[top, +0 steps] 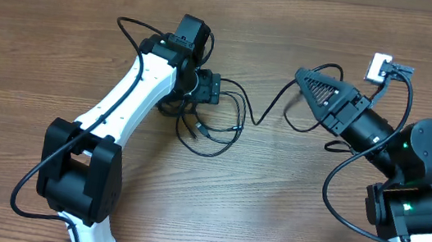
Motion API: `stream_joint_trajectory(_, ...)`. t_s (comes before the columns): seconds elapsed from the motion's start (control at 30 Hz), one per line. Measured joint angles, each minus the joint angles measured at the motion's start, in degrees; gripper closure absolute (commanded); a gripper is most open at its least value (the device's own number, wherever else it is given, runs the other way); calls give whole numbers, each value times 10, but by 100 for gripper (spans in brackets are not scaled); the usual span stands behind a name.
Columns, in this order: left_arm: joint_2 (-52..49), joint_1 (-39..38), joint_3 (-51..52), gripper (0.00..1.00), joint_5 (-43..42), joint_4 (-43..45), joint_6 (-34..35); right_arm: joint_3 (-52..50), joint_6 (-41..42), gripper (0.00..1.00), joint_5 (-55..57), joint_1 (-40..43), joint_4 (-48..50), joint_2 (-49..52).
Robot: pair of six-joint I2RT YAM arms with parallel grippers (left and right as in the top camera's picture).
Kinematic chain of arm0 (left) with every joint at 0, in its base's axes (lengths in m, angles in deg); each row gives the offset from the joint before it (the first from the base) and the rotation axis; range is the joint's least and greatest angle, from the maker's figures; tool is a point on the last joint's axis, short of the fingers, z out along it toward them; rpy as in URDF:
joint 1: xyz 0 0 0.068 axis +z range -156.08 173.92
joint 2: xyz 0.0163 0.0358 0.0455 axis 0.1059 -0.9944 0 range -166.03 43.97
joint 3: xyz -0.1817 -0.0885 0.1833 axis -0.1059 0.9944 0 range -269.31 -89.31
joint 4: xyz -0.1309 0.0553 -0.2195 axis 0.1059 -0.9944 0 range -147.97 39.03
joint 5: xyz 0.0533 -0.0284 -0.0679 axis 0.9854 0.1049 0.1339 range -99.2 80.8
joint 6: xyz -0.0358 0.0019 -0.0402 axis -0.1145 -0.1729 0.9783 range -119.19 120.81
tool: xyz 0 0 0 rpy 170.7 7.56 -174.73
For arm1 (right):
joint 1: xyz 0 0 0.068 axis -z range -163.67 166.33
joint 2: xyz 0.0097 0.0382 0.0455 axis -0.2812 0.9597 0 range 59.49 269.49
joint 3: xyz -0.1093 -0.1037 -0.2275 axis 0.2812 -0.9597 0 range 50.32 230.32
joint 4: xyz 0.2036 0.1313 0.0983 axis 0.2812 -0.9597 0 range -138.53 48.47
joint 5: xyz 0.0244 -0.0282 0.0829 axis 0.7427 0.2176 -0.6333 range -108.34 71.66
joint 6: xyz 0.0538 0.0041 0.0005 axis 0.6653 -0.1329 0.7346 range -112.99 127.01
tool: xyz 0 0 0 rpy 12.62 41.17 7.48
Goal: Untangle cables
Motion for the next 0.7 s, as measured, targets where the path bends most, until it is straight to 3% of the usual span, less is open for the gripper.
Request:
stream_joint_trajectory(0.2,0,-4,0,0,-4,7,-32,0,27,96,-49,0,10,0)
stream_joint_trajectory(0.5,0,-4,0,0,-6,45,-116,0,92,96,-113,0,35,0)
stream_joint_trajectory(0.7,0,-4,0,14,-4,85,-145,0,137,96,-157,0,74,0)
